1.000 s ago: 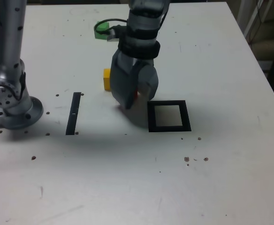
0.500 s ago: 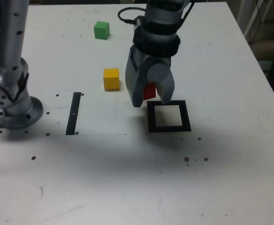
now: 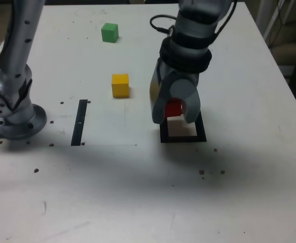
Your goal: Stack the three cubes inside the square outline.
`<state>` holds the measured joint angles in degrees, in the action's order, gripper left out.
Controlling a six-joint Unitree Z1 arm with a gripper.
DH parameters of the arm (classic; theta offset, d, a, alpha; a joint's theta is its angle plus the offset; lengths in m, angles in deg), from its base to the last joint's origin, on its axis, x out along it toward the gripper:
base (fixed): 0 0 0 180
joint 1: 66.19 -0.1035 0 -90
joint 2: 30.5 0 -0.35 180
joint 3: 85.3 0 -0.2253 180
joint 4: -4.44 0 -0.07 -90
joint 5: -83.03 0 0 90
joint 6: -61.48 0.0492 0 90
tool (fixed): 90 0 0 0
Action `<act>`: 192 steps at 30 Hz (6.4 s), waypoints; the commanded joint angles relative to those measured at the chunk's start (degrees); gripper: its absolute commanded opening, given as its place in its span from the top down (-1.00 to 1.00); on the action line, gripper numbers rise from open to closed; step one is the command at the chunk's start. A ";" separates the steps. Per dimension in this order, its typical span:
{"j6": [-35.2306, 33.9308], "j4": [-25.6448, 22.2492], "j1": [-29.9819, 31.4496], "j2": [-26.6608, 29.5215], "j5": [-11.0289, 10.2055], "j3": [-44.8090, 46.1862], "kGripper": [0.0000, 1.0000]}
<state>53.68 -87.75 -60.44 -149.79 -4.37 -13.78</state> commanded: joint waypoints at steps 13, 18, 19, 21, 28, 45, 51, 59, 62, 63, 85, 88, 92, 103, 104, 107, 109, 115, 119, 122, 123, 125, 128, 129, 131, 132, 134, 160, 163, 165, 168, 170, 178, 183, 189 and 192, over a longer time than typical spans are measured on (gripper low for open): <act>1.57 0.46 0.14 -4.63 0.27 -2.80 0.30; 1.95 0.95 0.14 -5.38 0.66 -2.83 0.30; 2.05 1.15 0.14 -5.50 0.73 -2.82 0.29; 2.22 1.63 0.14 -5.72 0.85 -2.76 0.29; 3.00 3.38 0.14 -6.04 1.10 -2.24 -0.61; 1.76 3.39 0.14 -2.85 0.11 0.91 -0.99; 0.68 3.04 -0.31 1.91 -2.30 2.80 -0.99; 0.68 3.85 -3.90 8.54 -2.84 9.47 -0.99; 0.89 3.97 -5.77 11.20 -3.48 13.53 -0.99; 1.29 4.08 -6.62 12.45 -3.88 15.29 -0.99; 18.37 8.22 -23.29 19.92 -11.14 29.46 -0.98; 20.18 9.51 -25.28 18.65 -11.30 30.55 -0.97; 21.74 10.49 -26.88 16.60 -11.31 31.07 -0.94; 23.82 11.18 -27.63 11.37 -10.77 29.31 -0.71; 23.91 11.31 -27.63 10.72 -10.73 29.11 -0.67; 24.01 11.58 -27.63 9.49 -10.73 28.75 -0.55; 24.05 11.66 -27.63 8.92 -10.75 28.59 -0.45; 24.16 13.11 -27.56 8.70 -11.24 28.84 0.05; 24.79 14.98 -27.46 8.58 -11.36 29.23 0.30; 25.35 15.27 -27.45 8.34 -11.11 29.22 0.32; 25.46 15.28 -27.45 8.29 -11.02 29.20 0.32; 25.57 15.30 -27.45 8.24 -10.88 29.14 0.33; 25.77 15.31 -27.45 8.20 -10.64 28.89 0.33; 25.85 15.29 -27.45 8.21 -10.56 28.77 0.33; 26.02 15.27 -27.45 8.21 -10.37 28.53 0.34; 26.10 15.25 -27.45 8.20 -10.29 28.42 0.34; 26.23 15.23 -27.45 8.16 -10.16 28.22 0.34; 22.63 4.26 -17.49 11.56 -8.45 17.00 0.32; 21.51 2.35 -15.32 11.59 -8.41 14.18 0.32; 20.62 1.41 -13.93 11.47 -8.29 12.36 0.31; 19.10 0.37 -12.13 11.09 -7.67 9.97 0.31; 18.11 -0.04 -11.07 10.78 -7.09 8.49 0.31; 14.29 -0.63 -6.66 8.34 -5.03 3.05 0.31; 13.13 -0.93 -4.29 5.72 -4.12 -0.34 0.31; 12.73 -0.93 -3.35 2.87 -3.24 -2.91 0.31; 12.73 -0.82 -3.29 1.95 -3.01 -3.44 0.31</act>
<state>66.51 -88.52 -63.80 -147.48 -7.45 -16.98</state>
